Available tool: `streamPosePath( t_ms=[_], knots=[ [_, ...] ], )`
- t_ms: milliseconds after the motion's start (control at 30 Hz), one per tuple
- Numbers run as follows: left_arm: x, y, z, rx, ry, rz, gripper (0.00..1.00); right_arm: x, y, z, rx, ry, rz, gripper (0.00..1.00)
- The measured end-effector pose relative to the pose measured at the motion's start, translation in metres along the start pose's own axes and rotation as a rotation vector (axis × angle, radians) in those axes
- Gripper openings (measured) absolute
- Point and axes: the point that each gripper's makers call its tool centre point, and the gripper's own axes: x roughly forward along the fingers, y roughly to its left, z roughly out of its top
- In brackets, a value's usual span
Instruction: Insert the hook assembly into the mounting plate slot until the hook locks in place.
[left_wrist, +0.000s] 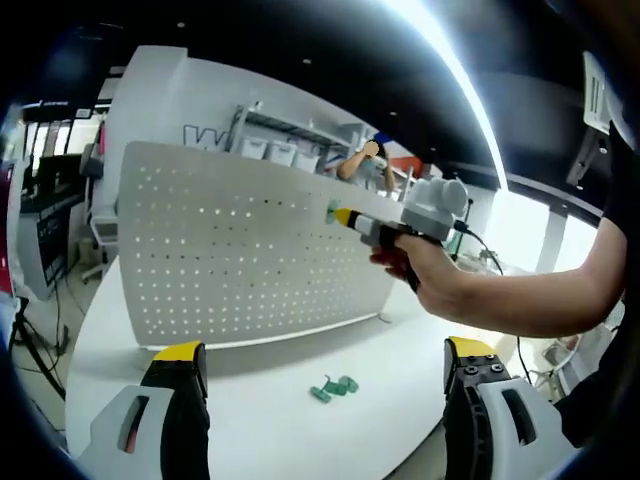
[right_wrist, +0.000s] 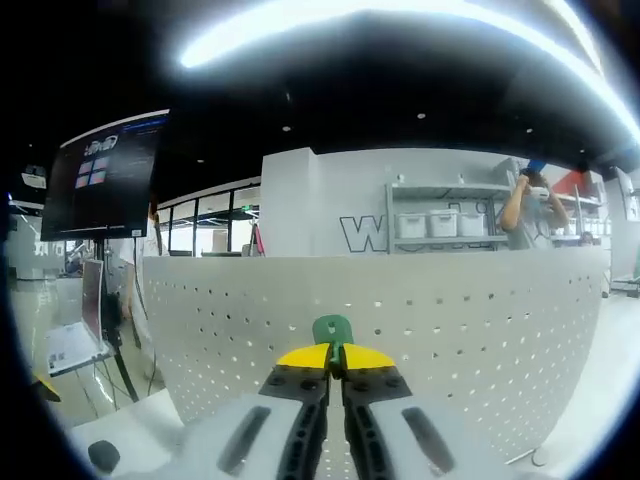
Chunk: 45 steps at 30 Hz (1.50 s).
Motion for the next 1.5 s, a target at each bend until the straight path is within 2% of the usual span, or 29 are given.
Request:
streamPosePath(
  t_ms=[333, 700, 1267, 1500],
  knots=[
    [0.002, 0.007, 0.002, -0.003, 0.0, 0.006, 0.99, 0.015, -0.014, 0.005, 0.021, -0.019, -0.047, 0.0],
    [0.0, 0.013, -0.006, -0.014, 0.016, 0.016, 0.99, 0.025, -0.026, 0.005, 0.035, -0.03, -0.089, 0.0],
    [-0.001, 0.022, -0.009, -0.021, 0.025, 0.028, 0.98, 0.032, -0.032, 0.004, 0.073, -0.041, -0.129, 0.0],
    [-0.001, 0.024, -0.01, -0.03, 0.023, 0.027, 0.97, 0.034, -0.033, 0.002, 0.086, -0.021, -0.13, 0.0]
  ],
)
